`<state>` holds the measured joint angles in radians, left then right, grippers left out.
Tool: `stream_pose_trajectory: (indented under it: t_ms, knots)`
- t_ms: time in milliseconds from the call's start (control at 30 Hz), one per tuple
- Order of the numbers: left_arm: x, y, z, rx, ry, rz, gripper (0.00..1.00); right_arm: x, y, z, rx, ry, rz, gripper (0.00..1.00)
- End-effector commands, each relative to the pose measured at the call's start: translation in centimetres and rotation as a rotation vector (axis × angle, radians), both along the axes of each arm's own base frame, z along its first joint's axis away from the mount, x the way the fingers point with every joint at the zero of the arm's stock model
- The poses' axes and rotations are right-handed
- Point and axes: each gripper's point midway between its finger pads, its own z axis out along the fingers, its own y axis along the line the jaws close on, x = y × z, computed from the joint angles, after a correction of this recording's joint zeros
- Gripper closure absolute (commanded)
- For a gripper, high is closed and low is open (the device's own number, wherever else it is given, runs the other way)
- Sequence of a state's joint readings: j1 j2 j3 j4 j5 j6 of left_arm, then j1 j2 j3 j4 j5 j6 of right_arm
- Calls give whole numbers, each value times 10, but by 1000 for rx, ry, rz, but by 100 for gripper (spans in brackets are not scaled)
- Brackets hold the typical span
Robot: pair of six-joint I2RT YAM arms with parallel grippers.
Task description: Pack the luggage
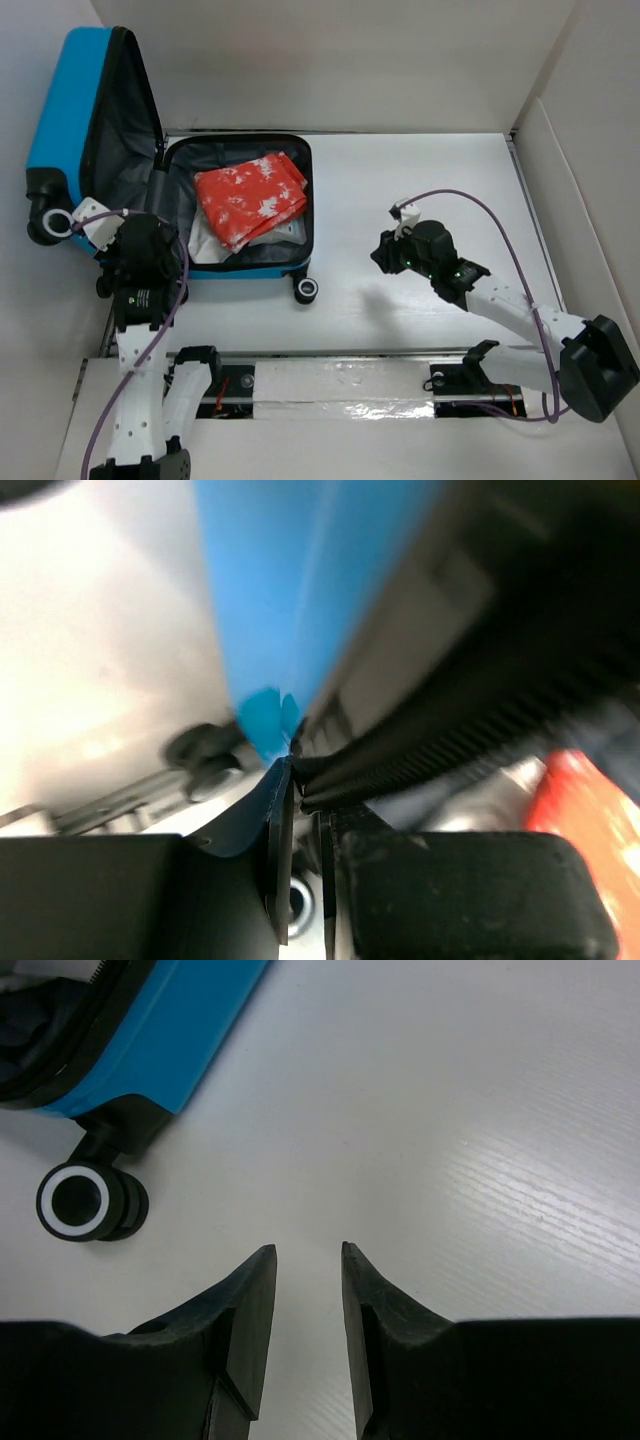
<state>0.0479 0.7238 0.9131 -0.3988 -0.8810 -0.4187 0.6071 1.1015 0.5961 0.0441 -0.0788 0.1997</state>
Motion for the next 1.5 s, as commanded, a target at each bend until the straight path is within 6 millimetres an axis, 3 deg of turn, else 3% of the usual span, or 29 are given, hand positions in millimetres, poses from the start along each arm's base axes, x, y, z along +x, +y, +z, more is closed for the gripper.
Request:
stream_pose_trajectory:
  t_ms: [0,100,167,300,367,400,433,500,700,733,800,833,967,1067,1133,1233,1267,1300,1400,1467]
  knots:
    - [48,-70,18,-101,-186,-439,100,10,19,32,33,-66,2,61]
    - [54,-95,10,-116,-181,-584,100,12,27,39,45,-72,-4,61]
    - [60,-123,12,-117,-201,-747,100,8,35,41,52,-62,13,60]
    - [67,-148,-10,-141,-169,-883,100,10,42,54,74,-71,17,60]
    - [72,-173,-23,-188,-123,-1013,100,15,39,62,74,-88,-13,59]
    - [76,-183,-28,-213,-101,-1070,70,16,39,65,79,-96,-21,59]
    - [71,-209,-27,-241,-97,-1219,58,17,38,68,81,-100,-25,59]
    - [64,-224,-22,-234,-75,-1327,40,20,35,74,81,-114,-50,59]
    - [17,-273,-10,-252,-85,-1679,42,27,27,105,102,-173,-105,59]
    - [-6,-295,-7,-304,-89,-1853,43,26,25,105,96,-168,-108,59]
    - [-31,-319,2,-351,-91,-2061,47,26,24,115,100,-177,-112,59]
    - [-54,-336,1,-417,-59,-2243,49,28,22,118,94,-181,-124,59]
    - [-97,-359,14,-468,-46,-2522,48,29,19,130,95,-194,-137,62]
    - [-119,-365,25,-447,-70,-2670,43,28,18,136,102,-205,-140,67]
    - [-124,-364,32,-425,-101,-2701,40,29,17,138,101,-207,-147,72]
    - [-125,-365,60,-355,-201,-2745,38,31,18,138,99,-205,-151,74]
    - [-125,-366,78,-209,-311,-2780,37,31,19,139,101,-207,-149,74]
    - [-130,-365,91,-287,-303,-2780,37,32,19,138,99,-205,-149,74]
    - [-119,-369,135,-196,-439,-2742,39,34,20,136,97,-203,-151,74]
    - [-101,-376,150,-227,-459,-2703,41,36,23,134,98,-200,-148,75]
